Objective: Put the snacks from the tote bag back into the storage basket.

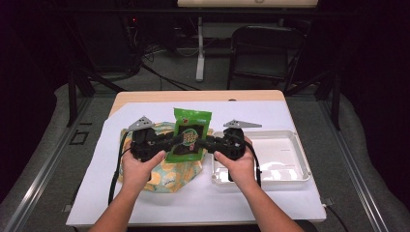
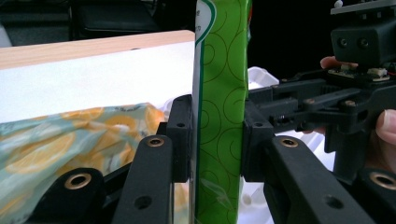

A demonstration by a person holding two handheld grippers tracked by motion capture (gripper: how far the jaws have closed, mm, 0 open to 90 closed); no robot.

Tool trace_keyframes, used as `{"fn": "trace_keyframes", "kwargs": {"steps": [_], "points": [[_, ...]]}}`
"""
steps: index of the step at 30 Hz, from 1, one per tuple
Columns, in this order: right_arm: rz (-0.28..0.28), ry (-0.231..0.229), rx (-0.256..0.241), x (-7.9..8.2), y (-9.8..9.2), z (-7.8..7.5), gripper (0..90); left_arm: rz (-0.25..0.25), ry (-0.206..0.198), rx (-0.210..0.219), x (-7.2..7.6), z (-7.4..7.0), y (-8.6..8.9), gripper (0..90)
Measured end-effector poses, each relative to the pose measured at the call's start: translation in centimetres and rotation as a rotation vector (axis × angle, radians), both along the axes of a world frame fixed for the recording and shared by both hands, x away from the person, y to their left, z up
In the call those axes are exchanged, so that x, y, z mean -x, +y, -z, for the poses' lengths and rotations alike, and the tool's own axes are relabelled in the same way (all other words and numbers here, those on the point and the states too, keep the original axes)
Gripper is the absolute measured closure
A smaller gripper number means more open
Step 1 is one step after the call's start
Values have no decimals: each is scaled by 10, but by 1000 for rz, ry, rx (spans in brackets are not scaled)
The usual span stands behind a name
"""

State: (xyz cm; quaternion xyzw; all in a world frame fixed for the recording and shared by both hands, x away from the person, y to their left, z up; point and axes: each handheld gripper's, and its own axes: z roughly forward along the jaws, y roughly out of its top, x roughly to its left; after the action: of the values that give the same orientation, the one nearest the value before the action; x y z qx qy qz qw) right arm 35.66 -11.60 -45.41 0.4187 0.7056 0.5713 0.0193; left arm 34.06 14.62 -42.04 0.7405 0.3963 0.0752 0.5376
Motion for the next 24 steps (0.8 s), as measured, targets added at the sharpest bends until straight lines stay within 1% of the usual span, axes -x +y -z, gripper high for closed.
{"fn": "trace_keyframes", "kwargs": {"steps": [4,7,8,10,11,14,15,16,17,21,24], "points": [[12,5,-16,-9,-9,-4,644,-1,6,7,-8,-1,-8,713],[31,4,-14,-13,-15,-4,656,5,11,6,-13,0,-15,712],[32,4,-3,-14,-18,-4,658,6,11,6,-15,0,-17,712],[49,3,-4,-15,-21,-4,667,7,13,8,-18,1,-22,711],[52,-1,8,-15,-23,-4,670,7,11,5,-19,1,-24,710],[76,-8,17,-15,-27,-4,680,8,14,0,-22,3,-31,706],[85,-21,26,-15,-29,-4,685,10,15,3,-23,3,-32,705],[90,-23,29,-15,-30,-4,687,11,15,6,-24,4,-34,704],[86,-26,43,-15,-32,-4,694,13,19,5,-25,4,-35,702],[99,-35,43,-14,-39,-4,725,26,16,13,-28,6,-40,700],[104,-33,40,-14,-44,-3,749,30,24,17,-30,8,-43,697]]}}
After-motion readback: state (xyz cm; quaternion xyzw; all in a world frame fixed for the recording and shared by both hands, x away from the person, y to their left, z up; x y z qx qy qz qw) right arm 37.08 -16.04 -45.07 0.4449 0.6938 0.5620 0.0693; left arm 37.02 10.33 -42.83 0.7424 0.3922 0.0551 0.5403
